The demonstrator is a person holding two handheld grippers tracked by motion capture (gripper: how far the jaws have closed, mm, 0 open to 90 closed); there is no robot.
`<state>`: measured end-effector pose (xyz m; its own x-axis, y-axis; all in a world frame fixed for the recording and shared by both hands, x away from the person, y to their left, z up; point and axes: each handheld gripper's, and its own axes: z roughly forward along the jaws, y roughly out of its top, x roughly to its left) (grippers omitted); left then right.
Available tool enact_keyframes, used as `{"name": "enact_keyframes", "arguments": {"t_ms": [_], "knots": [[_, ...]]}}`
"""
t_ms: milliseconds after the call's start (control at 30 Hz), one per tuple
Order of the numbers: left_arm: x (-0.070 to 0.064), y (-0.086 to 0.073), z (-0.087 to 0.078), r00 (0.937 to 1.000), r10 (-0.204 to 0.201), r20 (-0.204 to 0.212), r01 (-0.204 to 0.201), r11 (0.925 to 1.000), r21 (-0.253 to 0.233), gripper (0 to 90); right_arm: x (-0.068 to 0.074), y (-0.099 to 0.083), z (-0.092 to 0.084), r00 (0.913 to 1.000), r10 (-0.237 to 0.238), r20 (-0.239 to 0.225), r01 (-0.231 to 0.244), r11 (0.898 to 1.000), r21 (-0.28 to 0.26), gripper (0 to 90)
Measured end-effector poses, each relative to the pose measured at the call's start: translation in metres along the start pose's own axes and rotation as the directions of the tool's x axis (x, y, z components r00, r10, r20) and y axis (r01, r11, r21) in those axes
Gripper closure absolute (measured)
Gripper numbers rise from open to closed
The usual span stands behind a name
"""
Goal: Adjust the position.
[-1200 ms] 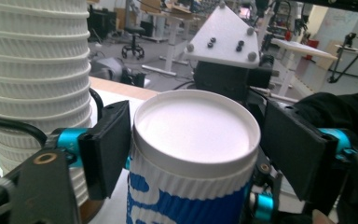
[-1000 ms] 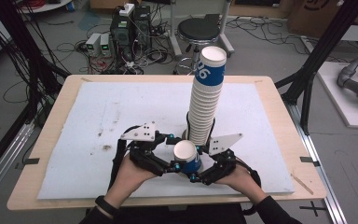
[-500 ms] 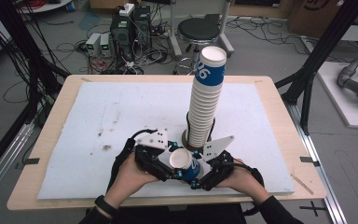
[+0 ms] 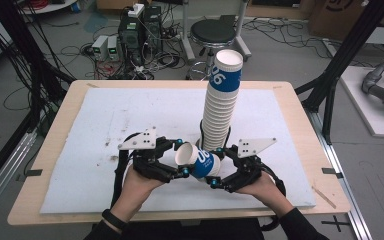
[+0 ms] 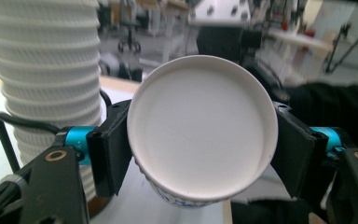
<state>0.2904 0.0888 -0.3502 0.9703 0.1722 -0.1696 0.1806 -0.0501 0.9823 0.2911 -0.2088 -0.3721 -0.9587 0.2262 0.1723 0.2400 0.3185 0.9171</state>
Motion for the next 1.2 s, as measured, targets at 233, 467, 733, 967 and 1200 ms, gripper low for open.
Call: {"name": "enact_keyframes", "arguments": {"t_ms": [233, 467, 733, 967, 1200], "knots": [[0.0, -0.003, -0.001, 1.0, -0.007, -0.005, 0.007, 0.9979, -0.064, 29.5, -0.001, 0.0, 0.004, 0.9981, 0.053, -0.03, -0.055, 0.997, -0.048, 15.5], [-0.001, -0.004, 0.002, 0.9998, -0.014, 0.017, 0.015, 0.9989, -0.045, 29.6, 0.0, 0.001, 0.002, 0.9992, 0.01, -0.039, -0.011, 1.0, -0.029, 19.4], [0.001, 0.001, 0.005, 0.9976, -0.048, 0.051, 0.041, 0.9917, 0.122, 26.2, 0.001, 0.008, -0.004, 0.9972, -0.066, -0.035, 0.069, 0.991, 0.113, 23.3], [0.002, -0.001, 0.01, 0.9976, -0.033, 0.06, 0.019, 0.9758, 0.218, 29.1, 0.004, 0.011, -0.006, 0.9942, -0.105, -0.023, 0.108, 0.979, 0.172, 18.1], [0.012, -0.01, -0.001, 0.9945, -0.06, 0.086, 0.058, 0.998, 0.026, 29.3, -0.002, 0.011, -0.017, 0.9993, -0.036, -0.01, 0.036, 0.999, 0.02, 17.7]]}}
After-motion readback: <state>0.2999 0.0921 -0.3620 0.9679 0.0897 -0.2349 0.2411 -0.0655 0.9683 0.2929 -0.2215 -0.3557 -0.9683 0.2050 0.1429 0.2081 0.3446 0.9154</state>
